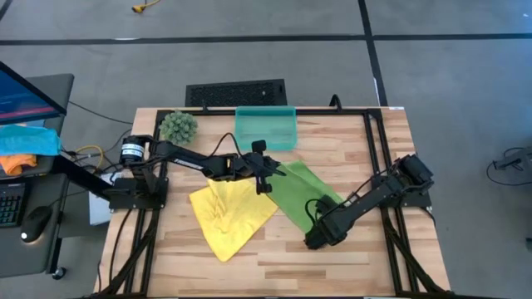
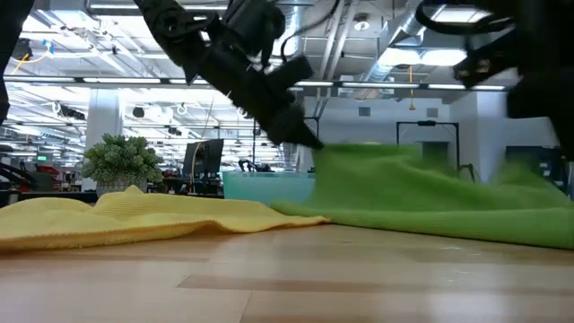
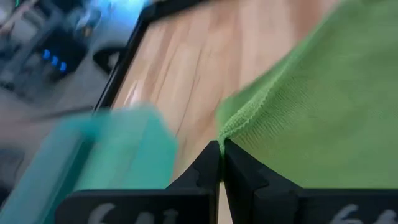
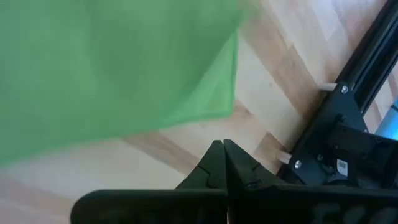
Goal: Roll microfiber towels into tight, uniform cylinder then place into a basket
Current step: Fold the green microfiber cloth
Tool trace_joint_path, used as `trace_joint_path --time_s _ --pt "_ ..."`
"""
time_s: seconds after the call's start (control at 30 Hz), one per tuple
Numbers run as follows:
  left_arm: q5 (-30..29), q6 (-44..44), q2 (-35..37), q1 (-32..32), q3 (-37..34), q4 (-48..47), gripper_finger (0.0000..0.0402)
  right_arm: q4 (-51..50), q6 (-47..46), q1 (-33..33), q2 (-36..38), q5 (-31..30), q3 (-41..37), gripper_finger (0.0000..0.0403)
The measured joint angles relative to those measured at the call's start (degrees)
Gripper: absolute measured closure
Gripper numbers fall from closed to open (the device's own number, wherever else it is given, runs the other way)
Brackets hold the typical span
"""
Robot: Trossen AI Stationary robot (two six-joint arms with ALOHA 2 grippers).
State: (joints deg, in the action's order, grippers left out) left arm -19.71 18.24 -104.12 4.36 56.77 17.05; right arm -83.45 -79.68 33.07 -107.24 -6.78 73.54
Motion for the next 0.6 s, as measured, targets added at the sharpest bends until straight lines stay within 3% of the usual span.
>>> trace_joint_path --time_s 0.4,0.6 --pt "-0.9 0.0 -2.9 0.8 0.1 1.4 0.0371 1.0 -0.3 0.3 0.0 1.0 0.0 0.0377" --pt "2.1 0.5 -2.7 0.5 0.6 3.2 0.035 -0.3 -0.4 1.1 0.0 -7.8 0.1 0.0379"
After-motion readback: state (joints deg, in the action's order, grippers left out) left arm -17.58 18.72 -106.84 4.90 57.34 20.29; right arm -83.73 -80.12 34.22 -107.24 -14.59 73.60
